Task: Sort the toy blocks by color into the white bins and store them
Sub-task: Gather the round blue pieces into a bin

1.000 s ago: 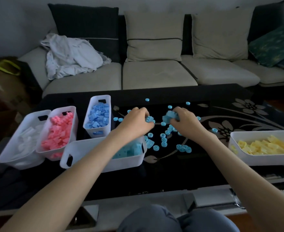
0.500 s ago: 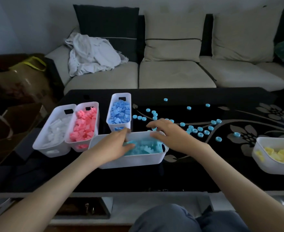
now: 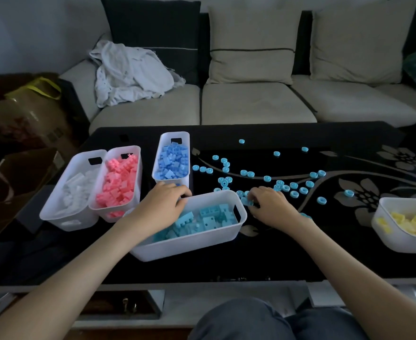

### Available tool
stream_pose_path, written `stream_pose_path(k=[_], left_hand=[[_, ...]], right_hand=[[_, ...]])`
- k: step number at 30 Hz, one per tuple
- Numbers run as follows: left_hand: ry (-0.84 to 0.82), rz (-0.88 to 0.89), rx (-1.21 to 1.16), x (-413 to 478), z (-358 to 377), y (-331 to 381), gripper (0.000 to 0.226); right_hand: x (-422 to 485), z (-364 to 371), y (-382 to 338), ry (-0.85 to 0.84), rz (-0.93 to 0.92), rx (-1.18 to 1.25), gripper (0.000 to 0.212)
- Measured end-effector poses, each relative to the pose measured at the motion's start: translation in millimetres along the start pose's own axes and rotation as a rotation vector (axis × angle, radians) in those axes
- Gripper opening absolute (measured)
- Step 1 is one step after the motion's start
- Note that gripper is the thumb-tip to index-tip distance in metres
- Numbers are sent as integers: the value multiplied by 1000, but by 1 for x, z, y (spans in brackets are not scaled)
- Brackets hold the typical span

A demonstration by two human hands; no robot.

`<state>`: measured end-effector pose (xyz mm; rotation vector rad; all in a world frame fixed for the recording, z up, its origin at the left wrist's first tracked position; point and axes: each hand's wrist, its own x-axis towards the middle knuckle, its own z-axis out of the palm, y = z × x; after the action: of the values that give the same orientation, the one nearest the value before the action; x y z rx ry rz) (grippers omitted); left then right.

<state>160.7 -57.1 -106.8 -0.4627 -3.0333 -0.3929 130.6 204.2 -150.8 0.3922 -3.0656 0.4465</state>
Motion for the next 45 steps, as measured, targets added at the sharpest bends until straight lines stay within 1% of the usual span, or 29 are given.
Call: stream_pose_path(k=[3, 5, 8, 10, 12, 14, 16, 17, 19, 21, 23, 24, 26, 29, 32, 34, 36, 38, 41, 45], left_hand=[[-79, 11, -22, 1, -3, -5, 22], [-115, 11, -48, 2, -5, -6, 21], [-149, -10, -72, 3, -9, -7, 20], [-149, -68, -115, 4, -9, -9, 21], [-149, -116, -154, 5, -9, -9, 25], [-135, -132, -171, 6, -10, -5, 26], [-87, -123, -192, 9, -11, 5, 24], [-62, -114, -207, 10, -12, 12, 24], [-30, -73, -250, 16, -10, 29, 23], [-15, -29, -265, 24, -5, 43, 23], [-31, 22, -234, 37, 3, 60, 25], [-42, 40, -220, 45, 6, 69, 26], [-87, 47, -193, 61, 9, 84, 29], [-215, -40, -67, 89, 14, 92, 42], [-411, -185, 89, 113, 16, 93, 71], [-524, -248, 160, 125, 15, 95, 90], [-619, -287, 183, 135, 13, 98, 101], [-679, -301, 174, 144, 17, 98, 106], [-747, -289, 174, 155, 27, 95, 112], [-749, -236, 195, 160, 31, 94, 110]], right_hand=[[1, -6, 3, 75, 45, 87, 12], [-1, -16, -3, 139, 50, 238, 12], [-9, -39, -26, 186, -44, 458, 11], [-17, -50, -43, 131, -172, 471, 15], [-23, -51, -54, 27, -276, 385, 22], [-26, -46, -51, -22, -282, 351, 32], [-28, -44, -34, 27, -197, 360, 40], [-28, -43, -23, 64, -117, 342, 43], [-33, -39, 8, 111, 105, 216, 54], [-40, -29, 33, 36, 292, 104, 70], [-53, -17, 52, -63, 352, 42, 79], [-56, -10, 57, -93, 341, 8, 79], [-59, 0, 63, -90, 301, -40, 75], [-46, 5, 61, -20, 225, -63, 72], [-24, 9, 56, 14, 139, -78, 69], [-9, 14, 54, 20, 90, -98, 65], [5, 15, 53, 37, 59, -125, 59], [16, 13, 54, 69, 27, -149, 53], [30, 13, 57, 111, -47, -175, 50], [42, 15, 57, 133, -65, -154, 39]])
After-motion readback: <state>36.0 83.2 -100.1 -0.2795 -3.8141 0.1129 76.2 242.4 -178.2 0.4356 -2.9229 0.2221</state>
